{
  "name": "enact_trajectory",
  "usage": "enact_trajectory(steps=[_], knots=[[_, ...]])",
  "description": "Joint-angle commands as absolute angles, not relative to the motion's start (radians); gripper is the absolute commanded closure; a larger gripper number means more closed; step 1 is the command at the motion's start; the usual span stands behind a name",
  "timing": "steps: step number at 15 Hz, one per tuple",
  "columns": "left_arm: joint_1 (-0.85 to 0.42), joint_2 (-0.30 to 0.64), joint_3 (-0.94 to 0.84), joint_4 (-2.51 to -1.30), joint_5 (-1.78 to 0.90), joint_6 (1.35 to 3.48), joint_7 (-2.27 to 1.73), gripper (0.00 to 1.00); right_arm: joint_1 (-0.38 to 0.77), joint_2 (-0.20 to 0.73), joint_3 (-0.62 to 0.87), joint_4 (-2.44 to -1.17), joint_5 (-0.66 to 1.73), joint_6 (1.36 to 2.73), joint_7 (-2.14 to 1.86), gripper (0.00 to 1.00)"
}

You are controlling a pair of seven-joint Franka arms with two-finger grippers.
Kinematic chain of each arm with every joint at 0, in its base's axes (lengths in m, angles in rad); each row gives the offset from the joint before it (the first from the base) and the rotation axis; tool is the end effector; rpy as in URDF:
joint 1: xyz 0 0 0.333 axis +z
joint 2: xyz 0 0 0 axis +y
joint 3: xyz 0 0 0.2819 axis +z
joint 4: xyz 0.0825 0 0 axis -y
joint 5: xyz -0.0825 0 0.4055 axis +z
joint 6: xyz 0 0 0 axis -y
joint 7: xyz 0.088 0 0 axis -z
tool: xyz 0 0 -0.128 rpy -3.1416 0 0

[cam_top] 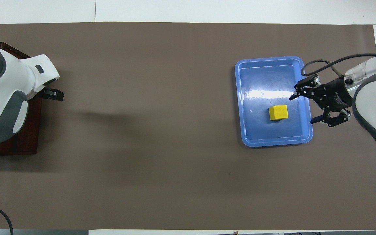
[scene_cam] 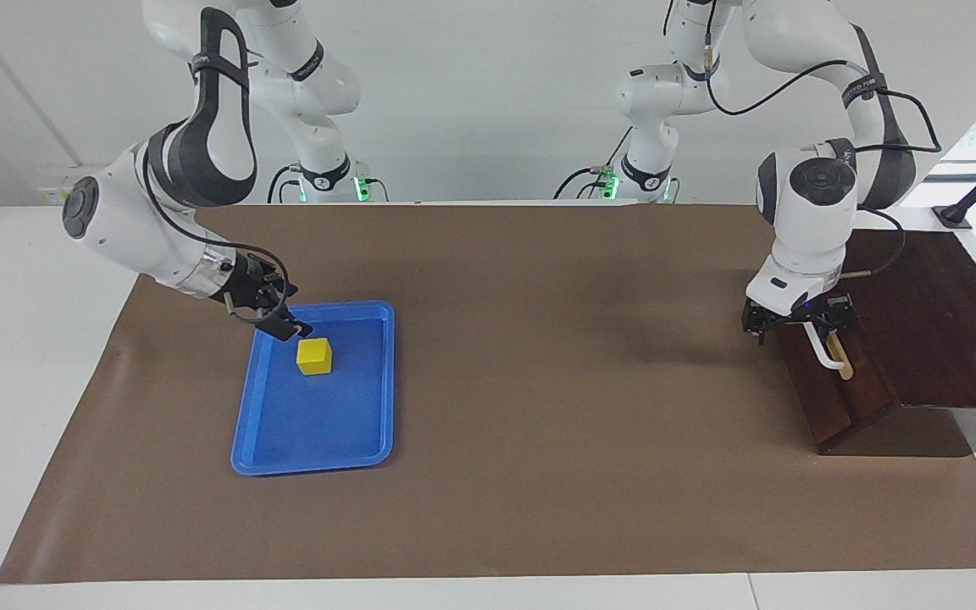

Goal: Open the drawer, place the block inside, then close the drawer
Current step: 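Lower the right gripper over the yellow block in the blue tray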

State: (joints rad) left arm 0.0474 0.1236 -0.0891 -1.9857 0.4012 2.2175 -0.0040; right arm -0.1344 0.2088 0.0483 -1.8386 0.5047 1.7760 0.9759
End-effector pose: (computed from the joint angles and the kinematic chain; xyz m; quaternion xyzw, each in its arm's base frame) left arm 0.6106 -0.0057 0.3511 -0.9772 0.1291 -0.0574 0.1587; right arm 0.5962 -0.0001 0.3446 -0.7841 0.5571 0.2218 0.1604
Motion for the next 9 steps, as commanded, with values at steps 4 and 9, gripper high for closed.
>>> enact_trajectory(steps=[4,9], knots=[[0.063,0.101,-0.094,-2.056,0.420,2.281,-0.008,0.00,-0.205,0.351,0.052,-1.813,0.607,1.747,1.029,0.00],[0.072,0.107,-0.094,-2.074,0.422,2.319,-0.009,0.00,-0.218,0.405,0.049,-1.812,0.644,1.753,1.003,0.00]])
